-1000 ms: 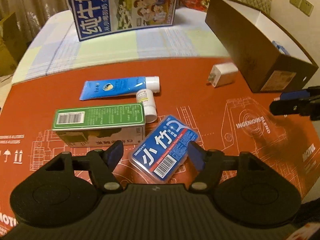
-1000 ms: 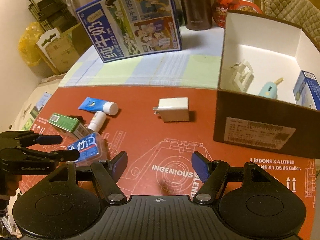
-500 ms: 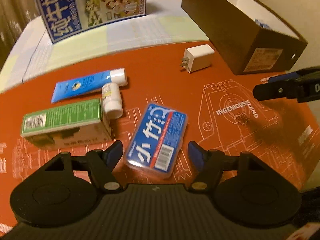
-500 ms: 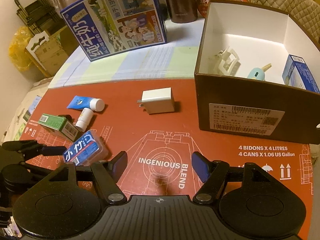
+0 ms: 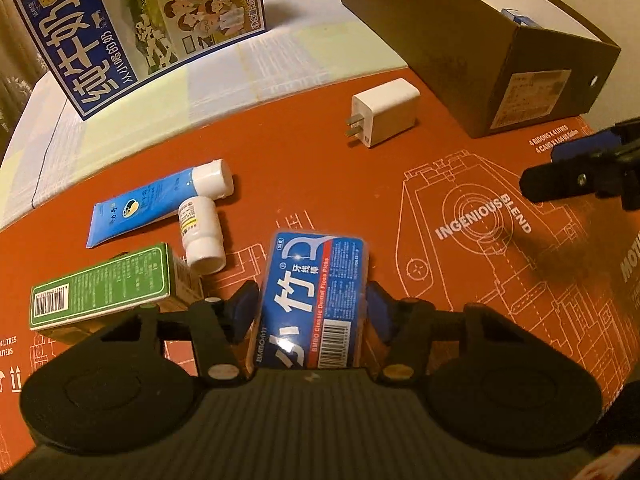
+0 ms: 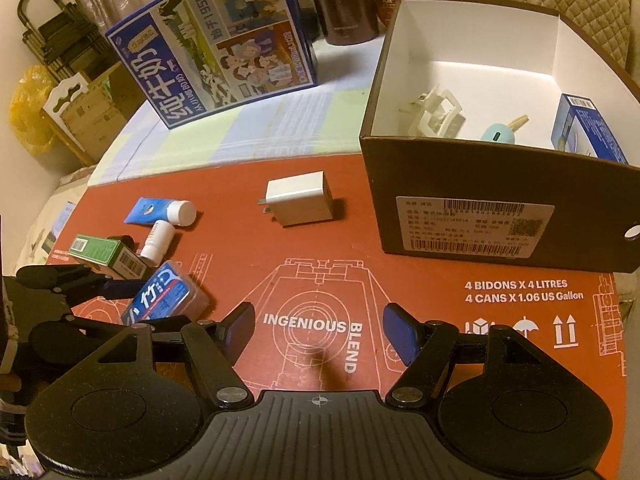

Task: Organize rigid objects
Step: 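Grasp the blue-and-white floss-pick case with the left gripper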

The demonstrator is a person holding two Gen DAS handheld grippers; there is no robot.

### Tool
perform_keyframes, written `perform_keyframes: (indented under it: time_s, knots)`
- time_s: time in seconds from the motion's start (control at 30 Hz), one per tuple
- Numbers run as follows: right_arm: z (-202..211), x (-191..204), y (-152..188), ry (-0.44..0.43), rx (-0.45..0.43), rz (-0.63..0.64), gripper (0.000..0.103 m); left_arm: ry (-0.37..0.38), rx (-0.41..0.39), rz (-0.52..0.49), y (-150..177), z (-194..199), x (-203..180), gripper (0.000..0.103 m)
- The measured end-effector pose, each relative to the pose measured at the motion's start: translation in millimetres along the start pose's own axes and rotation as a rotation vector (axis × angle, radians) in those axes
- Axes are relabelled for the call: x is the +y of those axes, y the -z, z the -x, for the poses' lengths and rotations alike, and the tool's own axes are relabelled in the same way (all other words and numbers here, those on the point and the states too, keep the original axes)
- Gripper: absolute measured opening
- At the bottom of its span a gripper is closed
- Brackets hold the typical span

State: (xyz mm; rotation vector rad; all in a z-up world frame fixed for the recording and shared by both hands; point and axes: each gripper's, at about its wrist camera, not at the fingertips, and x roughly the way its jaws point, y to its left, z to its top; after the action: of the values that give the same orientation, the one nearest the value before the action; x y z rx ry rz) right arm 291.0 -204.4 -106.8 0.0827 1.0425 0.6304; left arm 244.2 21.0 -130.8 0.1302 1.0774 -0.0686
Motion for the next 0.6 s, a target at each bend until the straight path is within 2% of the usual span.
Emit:
perform_keyframes:
  time_s: [0.17,0.4,0.53,0.6]
  knots:
    - [-2.4,5.0,-1.4,-0.009,-0.031,0.012,0.068,-0.006,-0.033,0.020,-10.9,5.0,0.1,0.054]
    - [-11.9,20.0,-10.5,-0.005,-0.118,0.065,0.067,-0.013,-0.073,0.123,-40.7,15.2,15.5,0.054]
    - [-21.9,29.9,-17.2,0.016,-0.151,0.098,0.053,-0.031,-0.088,0.141,-56.8,15.6,22.3,0.054]
    - [-28.4,32.5,-21.4,0.031,-0.160,0.095,0.049,-0.036,-0.085,0.150,-62.8,12.3,24.6,0.054]
